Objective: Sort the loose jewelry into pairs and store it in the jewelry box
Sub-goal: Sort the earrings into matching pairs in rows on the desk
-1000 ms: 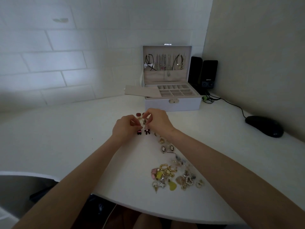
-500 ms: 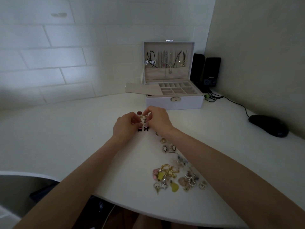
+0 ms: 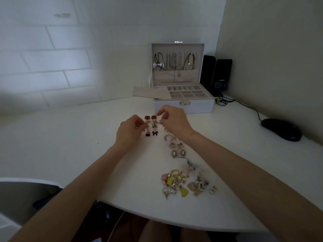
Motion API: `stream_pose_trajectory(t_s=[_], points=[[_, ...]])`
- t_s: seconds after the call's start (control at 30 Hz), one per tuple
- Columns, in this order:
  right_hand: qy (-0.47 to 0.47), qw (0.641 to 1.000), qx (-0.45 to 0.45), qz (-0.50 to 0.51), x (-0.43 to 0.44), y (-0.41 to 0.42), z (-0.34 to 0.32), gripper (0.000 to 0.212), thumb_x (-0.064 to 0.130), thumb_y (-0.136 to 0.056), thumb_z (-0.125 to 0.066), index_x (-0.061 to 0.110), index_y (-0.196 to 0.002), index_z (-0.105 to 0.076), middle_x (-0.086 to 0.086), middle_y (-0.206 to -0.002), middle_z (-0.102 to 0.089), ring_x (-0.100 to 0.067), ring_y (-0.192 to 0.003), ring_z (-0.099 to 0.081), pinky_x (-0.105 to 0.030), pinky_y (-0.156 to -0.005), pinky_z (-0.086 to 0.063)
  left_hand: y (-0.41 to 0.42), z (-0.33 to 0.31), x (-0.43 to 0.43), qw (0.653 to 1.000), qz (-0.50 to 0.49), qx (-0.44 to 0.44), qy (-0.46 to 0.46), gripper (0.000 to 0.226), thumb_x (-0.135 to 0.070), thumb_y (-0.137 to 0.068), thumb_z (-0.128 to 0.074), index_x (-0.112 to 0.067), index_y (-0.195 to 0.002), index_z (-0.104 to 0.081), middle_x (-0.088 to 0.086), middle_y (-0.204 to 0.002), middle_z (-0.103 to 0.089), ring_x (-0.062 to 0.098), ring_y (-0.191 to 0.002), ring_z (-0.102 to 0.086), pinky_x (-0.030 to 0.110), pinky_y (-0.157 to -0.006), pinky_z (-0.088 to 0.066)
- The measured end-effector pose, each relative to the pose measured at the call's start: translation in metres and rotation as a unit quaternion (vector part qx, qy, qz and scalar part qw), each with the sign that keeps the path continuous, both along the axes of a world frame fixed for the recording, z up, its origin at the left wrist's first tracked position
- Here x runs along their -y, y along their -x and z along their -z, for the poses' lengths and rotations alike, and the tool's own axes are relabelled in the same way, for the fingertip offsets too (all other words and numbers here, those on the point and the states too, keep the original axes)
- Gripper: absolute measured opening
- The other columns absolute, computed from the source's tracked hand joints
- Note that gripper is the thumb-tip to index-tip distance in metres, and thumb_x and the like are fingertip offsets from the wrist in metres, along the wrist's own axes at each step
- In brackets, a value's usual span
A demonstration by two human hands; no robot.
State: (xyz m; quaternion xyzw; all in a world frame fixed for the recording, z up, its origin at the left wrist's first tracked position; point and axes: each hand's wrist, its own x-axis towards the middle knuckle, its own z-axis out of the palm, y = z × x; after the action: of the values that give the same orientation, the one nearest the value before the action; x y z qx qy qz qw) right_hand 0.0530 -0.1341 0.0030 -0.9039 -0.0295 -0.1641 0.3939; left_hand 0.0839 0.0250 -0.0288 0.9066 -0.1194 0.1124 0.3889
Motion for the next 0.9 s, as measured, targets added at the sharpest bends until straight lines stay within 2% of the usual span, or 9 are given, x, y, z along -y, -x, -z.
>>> stream_pose_trajectory(t_s=[0.07, 0.13, 0.27, 0.37, 0.5, 0.6, 0.73, 0.83, 0.9], points=[[-0.012, 1.0, 0.003, -0.005, 0.007, 0.012, -0.004, 0.015, 0.008, -0.081, -0.068, 0.015, -0.094, -0.066, 0.002, -0.079, -0.061, -0.014, -0.076, -0.061, -0.027, -0.074, -0.053, 0.009, -0.006, 0.001, 1.0, 0.008, 0.017, 0.0, 0.005, -0.019, -0.088, -0.06, -0.015, -0.09, -0.06, -0.003, -0.082, -0.065, 0.016, -0.078, -0.062, 0.03, -0.073, -0.048], [-0.019, 1.0, 0.005, -0.007, 0.015, 0.025, -0.007, 0.013, 0.012, -0.082, -0.069, 0.017, -0.094, -0.067, 0.001, -0.082, -0.064, -0.013, -0.076, -0.062, -0.024, -0.07, -0.051, 0.022, -0.014, 0.005, 0.999, 0.027, 0.036, -0.001, 0.004, -0.018, -0.088, -0.06, -0.015, -0.091, -0.06, -0.003, -0.084, -0.065, 0.012, -0.073, -0.059, 0.024, -0.068, -0.045], [-0.015, 1.0, 0.002, -0.005, 0.036, 0.057, -0.013, 0.012, 0.014, -0.081, -0.07, 0.02, -0.091, -0.067, 0.0, -0.084, -0.068, -0.011, -0.073, -0.064, -0.02, -0.067, -0.051, 0.057, -0.031, 0.021, 0.993, 0.097, 0.058, 0.019, 0.006, -0.017, -0.088, -0.06, -0.013, -0.093, -0.06, -0.008, -0.077, -0.063, 0.006, -0.068, -0.059, 0.023, -0.068, -0.047], [-0.011, 1.0, -0.009, 0.004, 0.057, 0.082, -0.016, 0.012, 0.015, -0.081, -0.069, 0.021, -0.092, -0.068, 0.003, -0.081, -0.068, -0.009, -0.071, -0.066, -0.017, -0.068, -0.052, 0.079, -0.039, 0.036, 0.986, 0.155, 0.065, -0.006, 0.004, -0.018, -0.088, -0.06, -0.015, -0.092, -0.061, -0.007, -0.081, -0.064, 0.011, -0.072, -0.06, 0.021, -0.07, -0.046], [-0.014, 0.999, -0.033, 0.008, 0.092, 0.113, -0.016, 0.013, 0.014, -0.079, -0.072, 0.023, -0.089, -0.069, 0.006, -0.076, -0.068, -0.005, -0.063, -0.065, -0.01, -0.062, -0.048, 0.099, -0.038, 0.057, 0.97, 0.228, 0.074, -0.041, 0.002, -0.02, -0.088, -0.06, -0.02, -0.09, -0.06, -0.01, -0.082, -0.061, 0.008, -0.075, -0.057, 0.016, -0.066, -0.044], [0.023, 0.998, -0.067, 0.006, 0.115, 0.13, -0.012, 0.019, 0.009, -0.076, -0.074, 0.025, -0.083, -0.07, 0.007, -0.074, -0.067, 0.0, -0.058, -0.058, -0.006, -0.059, -0.044, 0.108, -0.033, 0.074, 0.957, 0.276, 0.053, -0.073, 0.006, -0.023, -0.087, -0.061, -0.02, -0.092, -0.061, -0.013, -0.082, -0.058, 0.007, -0.075, -0.056, 0.015, -0.065, -0.042], [0.086, 0.988, -0.12, -0.04, 0.133, 0.147, -0.003, 0.032, 0.004, -0.074, -0.074, 0.036, -0.077, -0.07, 0.009, -0.079, -0.065, -0.003, -0.063, -0.052, -0.01, -0.06, -0.04, 0.113, -0.027, 0.091, 0.945, 0.307, 0.033, -0.11, 0.008, -0.024, -0.087, -0.062, -0.021, -0.094, -0.061, -0.014, -0.082, -0.057, 0.008, -0.077, -0.057, 0.019, -0.067, -0.045], [0.087, 0.985, -0.139, -0.056, 0.136, 0.155, 0.003, 0.022, 0.014, -0.071, -0.079, 0.033, -0.079, -0.072, 0.006, -0.083, -0.062, -0.006, -0.065, -0.049, -0.014, -0.061, -0.04, 0.115, -0.023, 0.097, 0.941, 0.314, 0.026, -0.125, 0.008, -0.024, -0.087, -0.062, -0.02, -0.094, -0.061, -0.012, -0.084, -0.059, 0.008, -0.077, -0.057, 0.019, -0.066, -0.044], [0.076, 0.988, -0.124, -0.05, 0.135, 0.155, 0.007, 0.019, 0.018, -0.068, -0.082, 0.033, -0.073, -0.072, 0.004, -0.081, -0.062, -0.005, -0.063, -0.046, -0.018, -0.062, -0.039, 0.116, -0.022, 0.1, 0.94, 0.314, 0.024, -0.128, 0.007, -0.023, -0.087, -0.062, -0.02, -0.093, -0.06, -0.011, -0.084, -0.06, 0.009, -0.077, -0.057, 0.021, -0.067, -0.045]])
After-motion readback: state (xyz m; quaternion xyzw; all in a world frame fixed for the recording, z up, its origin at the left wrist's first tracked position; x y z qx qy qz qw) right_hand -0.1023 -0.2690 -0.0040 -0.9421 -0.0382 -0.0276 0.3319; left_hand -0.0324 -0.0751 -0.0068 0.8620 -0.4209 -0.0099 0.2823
